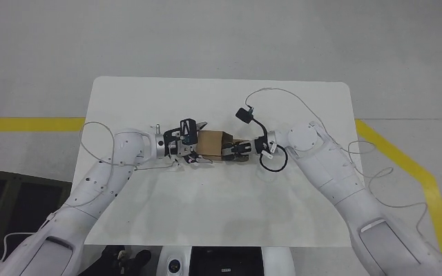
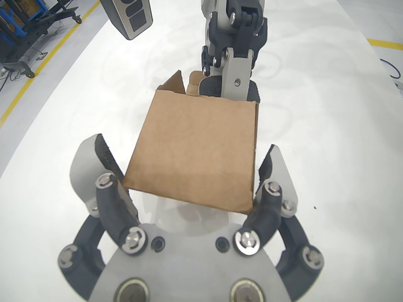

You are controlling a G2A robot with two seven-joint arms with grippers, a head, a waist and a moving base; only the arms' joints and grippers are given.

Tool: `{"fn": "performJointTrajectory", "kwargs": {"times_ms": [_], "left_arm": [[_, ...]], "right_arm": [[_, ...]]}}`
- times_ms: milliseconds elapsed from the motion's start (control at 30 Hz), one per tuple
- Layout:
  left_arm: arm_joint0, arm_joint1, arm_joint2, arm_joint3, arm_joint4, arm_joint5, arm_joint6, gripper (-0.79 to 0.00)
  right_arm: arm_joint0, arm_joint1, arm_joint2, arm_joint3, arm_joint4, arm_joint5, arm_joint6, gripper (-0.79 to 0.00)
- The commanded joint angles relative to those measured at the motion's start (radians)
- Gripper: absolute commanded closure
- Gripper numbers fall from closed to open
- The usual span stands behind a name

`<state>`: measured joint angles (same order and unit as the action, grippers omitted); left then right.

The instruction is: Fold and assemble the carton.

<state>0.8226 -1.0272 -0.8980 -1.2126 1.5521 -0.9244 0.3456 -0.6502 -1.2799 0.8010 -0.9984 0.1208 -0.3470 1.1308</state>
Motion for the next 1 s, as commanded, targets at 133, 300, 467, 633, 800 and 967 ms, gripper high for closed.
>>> {"fn": "performJointTrajectory", "kwargs": {"times_ms": [133,300,467,633,800,967], "left_arm": [[-0.004,-0.001,-0.007,0.008,-0.009,-0.006,-0.009,-0.785],[-0.003,0.000,-0.013,0.005,-0.016,-0.013,-0.014,-0.785],[0.001,-0.001,-0.014,0.000,-0.019,-0.015,-0.021,-0.785],[0.007,-0.001,-0.015,-0.011,-0.021,-0.019,-0.027,-0.785],[0.010,0.000,-0.018,-0.015,-0.022,-0.022,-0.033,-0.785],[0.013,0.000,-0.021,-0.015,-0.024,-0.023,-0.038,-0.785]], "right_arm": [[0.000,0.000,0.000,0.001,0.000,0.001,0.000,0.000],[0.000,0.000,0.000,0.001,0.000,0.001,0.000,0.000],[-0.016,-0.001,-0.004,-0.019,-0.015,0.015,-0.038,0.000],[-0.009,-0.013,-0.022,-0.011,-0.008,0.010,-0.049,0.000],[0.013,-0.029,-0.042,0.021,0.003,-0.011,-0.048,0.000],[0.013,-0.036,-0.048,0.041,0.006,-0.044,-0.054,0.000]]}}
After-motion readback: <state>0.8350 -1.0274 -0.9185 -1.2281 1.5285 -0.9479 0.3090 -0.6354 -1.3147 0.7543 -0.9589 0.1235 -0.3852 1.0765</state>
